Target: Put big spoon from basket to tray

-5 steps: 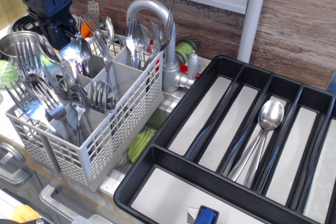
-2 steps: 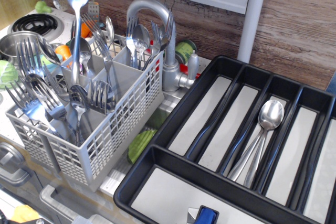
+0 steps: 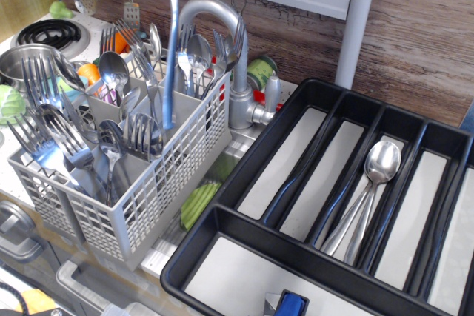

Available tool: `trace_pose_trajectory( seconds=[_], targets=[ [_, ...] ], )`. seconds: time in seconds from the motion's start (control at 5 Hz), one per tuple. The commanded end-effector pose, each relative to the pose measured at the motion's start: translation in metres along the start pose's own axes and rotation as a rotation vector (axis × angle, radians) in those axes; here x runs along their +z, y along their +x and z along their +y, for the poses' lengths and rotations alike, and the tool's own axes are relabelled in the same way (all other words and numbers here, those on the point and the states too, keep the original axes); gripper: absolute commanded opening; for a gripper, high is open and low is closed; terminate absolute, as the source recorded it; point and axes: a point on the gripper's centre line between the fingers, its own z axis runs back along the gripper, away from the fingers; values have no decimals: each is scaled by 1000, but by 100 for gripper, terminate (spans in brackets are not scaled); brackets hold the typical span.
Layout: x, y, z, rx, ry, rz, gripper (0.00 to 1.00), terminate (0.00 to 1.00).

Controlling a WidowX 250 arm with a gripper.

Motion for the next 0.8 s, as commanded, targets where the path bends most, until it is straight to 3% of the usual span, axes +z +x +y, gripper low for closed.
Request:
trace_pose_trajectory(
  seconds=[0.0,0.2,0.6],
  targets=[
    [29,24,-47,108,-47,-139,0,0],
    [19,28,-72,156,-97,-185,0,0],
    [-3,30,-118,248,-213,-215,0,0]
  ],
)
